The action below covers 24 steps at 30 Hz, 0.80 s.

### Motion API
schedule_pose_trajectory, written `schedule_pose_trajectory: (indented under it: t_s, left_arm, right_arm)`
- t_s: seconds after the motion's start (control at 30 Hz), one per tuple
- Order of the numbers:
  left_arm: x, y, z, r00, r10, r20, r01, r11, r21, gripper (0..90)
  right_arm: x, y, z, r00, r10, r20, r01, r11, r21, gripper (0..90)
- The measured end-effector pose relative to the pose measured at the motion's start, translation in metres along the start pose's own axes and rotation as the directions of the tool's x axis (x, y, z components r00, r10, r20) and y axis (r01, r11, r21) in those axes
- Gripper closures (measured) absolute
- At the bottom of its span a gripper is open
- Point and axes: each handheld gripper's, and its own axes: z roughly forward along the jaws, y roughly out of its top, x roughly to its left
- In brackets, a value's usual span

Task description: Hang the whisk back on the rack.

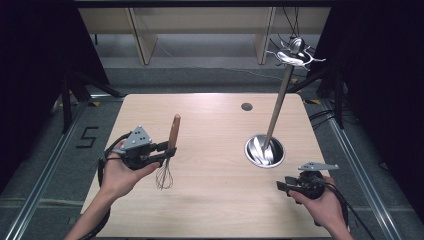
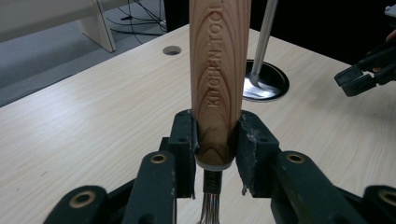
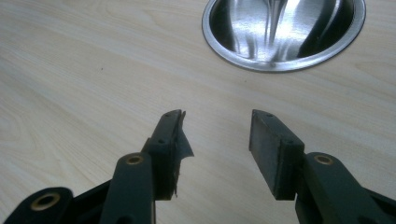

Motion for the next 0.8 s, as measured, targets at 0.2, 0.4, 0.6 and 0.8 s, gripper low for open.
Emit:
schedule_pose_trajectory:
  t_s: [0.2, 0.4, 0.6, 0.8]
  left_arm:
    - [-0.005, 0.005, 0.003, 0.9999, 0.012, 0.006, -0.012, 0.9999, -0.012, 68.6]
    - [-0.012, 0.013, 0.009, 0.9993, 0.034, 0.018, -0.034, 0.9989, -0.033, 68.6]
    - [-0.016, 0.018, 0.013, 0.9989, 0.041, 0.024, -0.040, 0.9982, -0.046, 68.6]
    - [-0.021, 0.023, 0.018, 0.9986, 0.049, 0.023, -0.047, 0.9968, -0.064, 68.6]
  right_arm:
    - [0.001, 0.000, 0.000, 0.9997, 0.022, -0.006, -0.022, 1.000, 0.005, 55.0]
    - [0.004, 0.000, -0.001, 0.9981, 0.060, -0.010, -0.060, 0.998, 0.026, 54.9]
    - [0.003, 0.000, 0.000, 0.9989, 0.046, -0.012, -0.046, 0.999, 0.017, 54.9]
    - [0.002, 0.000, 0.000, 0.9996, 0.027, -0.011, -0.027, 1.000, 0.008, 54.9]
